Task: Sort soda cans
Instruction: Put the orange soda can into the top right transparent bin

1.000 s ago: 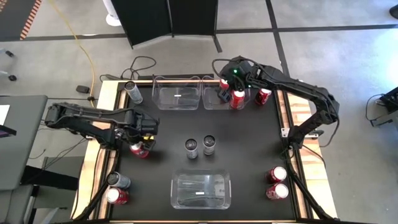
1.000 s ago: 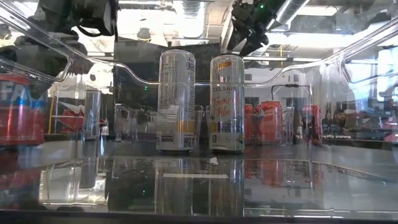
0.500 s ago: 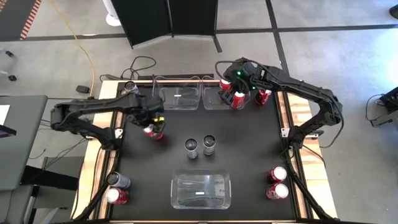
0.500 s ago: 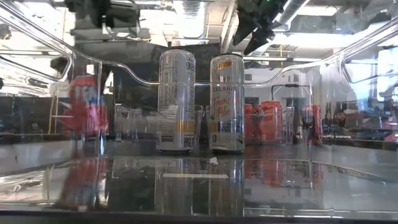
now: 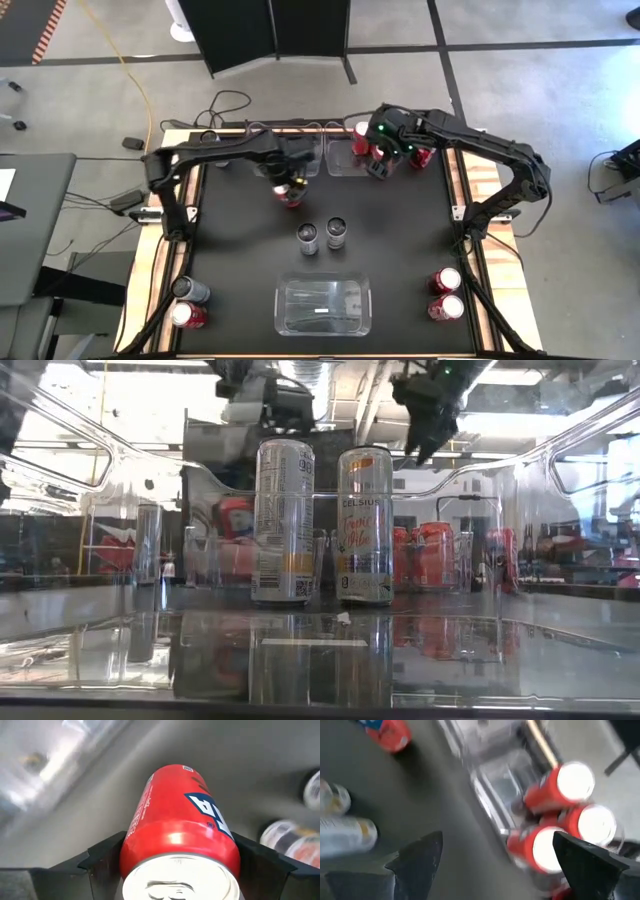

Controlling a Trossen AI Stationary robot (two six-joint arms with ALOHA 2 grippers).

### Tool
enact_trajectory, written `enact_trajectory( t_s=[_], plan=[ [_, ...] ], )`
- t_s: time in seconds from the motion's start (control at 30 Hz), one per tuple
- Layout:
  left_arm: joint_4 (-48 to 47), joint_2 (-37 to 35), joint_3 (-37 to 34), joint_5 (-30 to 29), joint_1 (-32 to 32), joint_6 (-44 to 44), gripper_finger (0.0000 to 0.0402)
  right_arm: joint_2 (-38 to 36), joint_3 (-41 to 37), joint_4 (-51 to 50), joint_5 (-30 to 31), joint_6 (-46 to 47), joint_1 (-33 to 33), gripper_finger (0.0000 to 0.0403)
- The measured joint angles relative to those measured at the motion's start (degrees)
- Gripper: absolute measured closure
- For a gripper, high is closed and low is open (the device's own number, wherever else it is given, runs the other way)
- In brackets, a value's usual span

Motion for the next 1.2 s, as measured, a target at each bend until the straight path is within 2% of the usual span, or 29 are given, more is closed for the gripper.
enact_trajectory(
  t_s=[0.13, 0.27, 0.57, 0.83, 1.2],
  plan=[
    [-1.50, 5.03, 6.07, -0.36, 0.00, 3.23, 0.0095, -0.01, -1.86, -0.53, 0.00, 1.54, 0.20, 0.0010],
    [-2.60, 7.72, 8.80, -0.40, -0.38, 4.87, 0.0095, -0.54, -4.43, 0.52, -0.02, 2.81, 0.62, 0.0010],
    [-2.15, 8.24, 8.83, -0.31, -1.90, 8.76, 0.0087, -0.74, -8.55, 2.07, -0.11, 1.17, 0.95, 0.0010],
    [1.89, 8.24, 8.80, -1.98, -3.60, 10.19, 0.0074, -0.59, -8.68, 7.54, -0.20, 0.75, 0.94, 0.0010],
    [0.17, 8.14, 8.76, -1.63, -4.59, 11.68, 0.0056, -0.59, -8.68, 7.83, -0.34, 2.51, 1.18, 0.0010]
  ],
)
